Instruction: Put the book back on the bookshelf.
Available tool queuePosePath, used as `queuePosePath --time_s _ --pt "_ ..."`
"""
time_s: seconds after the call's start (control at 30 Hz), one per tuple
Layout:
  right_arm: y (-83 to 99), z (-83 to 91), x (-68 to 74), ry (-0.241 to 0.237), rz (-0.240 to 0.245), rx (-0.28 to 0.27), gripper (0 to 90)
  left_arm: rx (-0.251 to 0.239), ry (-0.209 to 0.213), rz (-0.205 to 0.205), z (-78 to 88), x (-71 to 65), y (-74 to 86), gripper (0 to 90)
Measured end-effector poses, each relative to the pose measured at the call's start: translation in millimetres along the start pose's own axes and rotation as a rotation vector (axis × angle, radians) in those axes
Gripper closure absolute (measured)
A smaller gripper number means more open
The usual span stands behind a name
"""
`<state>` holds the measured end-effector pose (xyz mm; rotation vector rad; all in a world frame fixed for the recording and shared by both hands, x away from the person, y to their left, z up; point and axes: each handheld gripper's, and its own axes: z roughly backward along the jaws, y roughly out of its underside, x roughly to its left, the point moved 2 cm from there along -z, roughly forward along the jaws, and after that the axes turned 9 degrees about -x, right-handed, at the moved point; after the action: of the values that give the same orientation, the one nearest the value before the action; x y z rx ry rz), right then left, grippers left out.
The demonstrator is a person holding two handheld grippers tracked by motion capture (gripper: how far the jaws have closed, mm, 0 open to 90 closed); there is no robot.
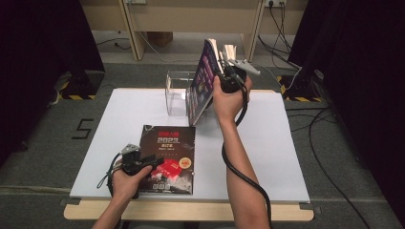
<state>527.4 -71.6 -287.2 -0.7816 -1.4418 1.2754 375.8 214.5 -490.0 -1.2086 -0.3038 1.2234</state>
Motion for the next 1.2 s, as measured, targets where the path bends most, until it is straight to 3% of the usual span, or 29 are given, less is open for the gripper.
queuePosePath --time_s 0.2,0.53,0.87,1.2 --pt "-5.1 -4.2 1.4 0.024 0.017 -0.049 83.0 0.002 0.002 -0.004 0.2 -0.8 0.1 50.6" --pt "7.0 -26.3 3.9 0.056 0.024 -0.055 83.0 -0.003 0.012 -0.006 0.4 0.1 -0.5 50.6" --pt "28.9 -41.2 9.1 0.082 0.075 -0.019 82.7 -0.008 0.023 -0.016 1.7 -0.6 -1.5 50.6" --pt "38.4 -41.8 7.9 0.097 0.128 0.038 80.9 -0.006 0.032 -0.023 -0.1 -1.9 -0.4 50.7"
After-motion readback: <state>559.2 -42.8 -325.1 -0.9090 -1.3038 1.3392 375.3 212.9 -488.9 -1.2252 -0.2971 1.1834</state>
